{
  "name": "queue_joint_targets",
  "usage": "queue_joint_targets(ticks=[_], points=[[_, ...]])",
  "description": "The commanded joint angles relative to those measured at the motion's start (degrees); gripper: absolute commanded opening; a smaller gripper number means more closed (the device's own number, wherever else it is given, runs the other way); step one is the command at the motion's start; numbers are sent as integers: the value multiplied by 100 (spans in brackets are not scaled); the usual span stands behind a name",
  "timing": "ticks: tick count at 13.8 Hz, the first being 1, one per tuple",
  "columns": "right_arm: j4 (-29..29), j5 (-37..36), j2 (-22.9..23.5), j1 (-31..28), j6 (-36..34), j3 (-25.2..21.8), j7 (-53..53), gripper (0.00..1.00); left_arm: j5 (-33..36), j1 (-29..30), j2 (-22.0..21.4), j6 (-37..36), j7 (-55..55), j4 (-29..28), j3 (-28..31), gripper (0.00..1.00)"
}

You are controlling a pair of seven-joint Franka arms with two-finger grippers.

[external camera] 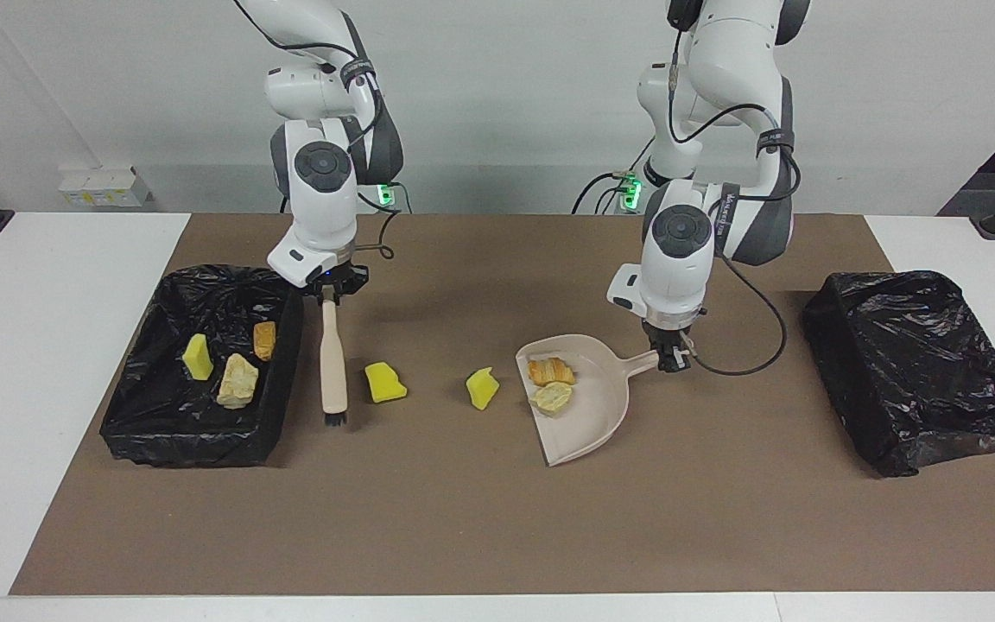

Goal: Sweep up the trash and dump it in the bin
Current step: 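Sweep the sponge pieces into the dustpan held by the left gripper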

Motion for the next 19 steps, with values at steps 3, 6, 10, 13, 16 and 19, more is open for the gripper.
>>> queue_joint_targets(ticks=[3,6,10,13,16,19], points=[[-245,-14,3,-174,353,101,-184,0,177,-257,40,-276,-153,88,37,0],[-148,539,274,80,432,110,62,0,177,-424,-39,-190,-240,-140,37,0],[80,1137,618,827,617,119,775,0,168,-600,-48,-119,-434,-246,19,0],[168,1681,680,1407,635,119,845,0,142,-661,-74,91,-460,-369,10,0],[177,1937,601,1891,652,128,1336,0,124,-688,-232,495,-451,-764,10,0],[168,2158,513,2269,635,128,1723,0,106,-653,-294,864,-399,-1010,2,0]])
